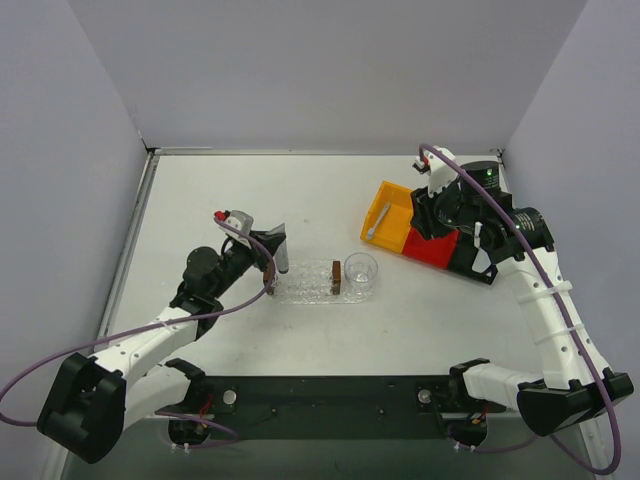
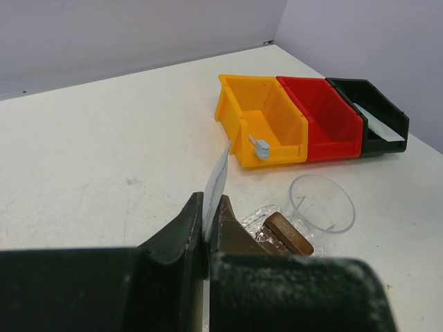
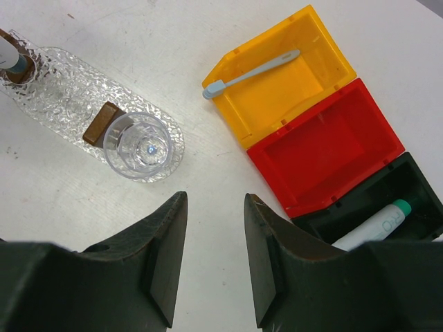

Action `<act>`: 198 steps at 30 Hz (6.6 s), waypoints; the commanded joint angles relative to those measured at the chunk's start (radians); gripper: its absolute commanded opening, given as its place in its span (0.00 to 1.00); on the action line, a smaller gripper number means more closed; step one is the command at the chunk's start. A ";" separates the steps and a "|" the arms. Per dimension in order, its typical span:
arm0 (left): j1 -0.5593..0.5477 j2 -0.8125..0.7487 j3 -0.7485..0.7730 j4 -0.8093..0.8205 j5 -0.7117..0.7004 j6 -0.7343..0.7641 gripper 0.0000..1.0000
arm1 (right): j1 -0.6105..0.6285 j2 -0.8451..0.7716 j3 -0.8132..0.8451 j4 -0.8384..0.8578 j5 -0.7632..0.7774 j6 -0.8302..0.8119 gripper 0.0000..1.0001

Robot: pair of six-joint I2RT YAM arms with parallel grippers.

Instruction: Prepare toiletry sets of a toothbrush and toothpaste on the tray

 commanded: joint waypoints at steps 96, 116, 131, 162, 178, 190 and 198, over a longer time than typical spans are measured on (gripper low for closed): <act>0.038 0.147 -0.057 0.215 0.120 0.003 0.08 | -0.010 -0.037 -0.053 0.029 -0.003 -0.004 0.34; 0.049 0.158 -0.045 0.189 0.142 0.013 0.38 | -0.012 -0.043 -0.066 0.030 -0.001 -0.004 0.34; 0.074 0.092 -0.028 0.149 0.128 0.012 0.63 | -0.018 -0.058 -0.112 0.032 0.040 -0.029 0.34; 0.078 -0.045 0.468 -0.616 0.085 0.202 0.86 | -0.337 0.058 -0.286 0.024 0.237 -0.177 0.57; 0.078 0.023 0.500 -0.679 0.140 0.245 0.86 | -0.394 0.384 -0.179 0.081 0.444 -0.107 0.62; 0.080 0.038 0.478 -0.656 0.146 0.236 0.86 | -0.450 0.565 -0.102 0.088 0.456 -0.032 0.60; 0.083 0.026 0.468 -0.648 0.149 0.222 0.86 | -0.464 0.611 -0.119 0.096 0.441 0.002 0.58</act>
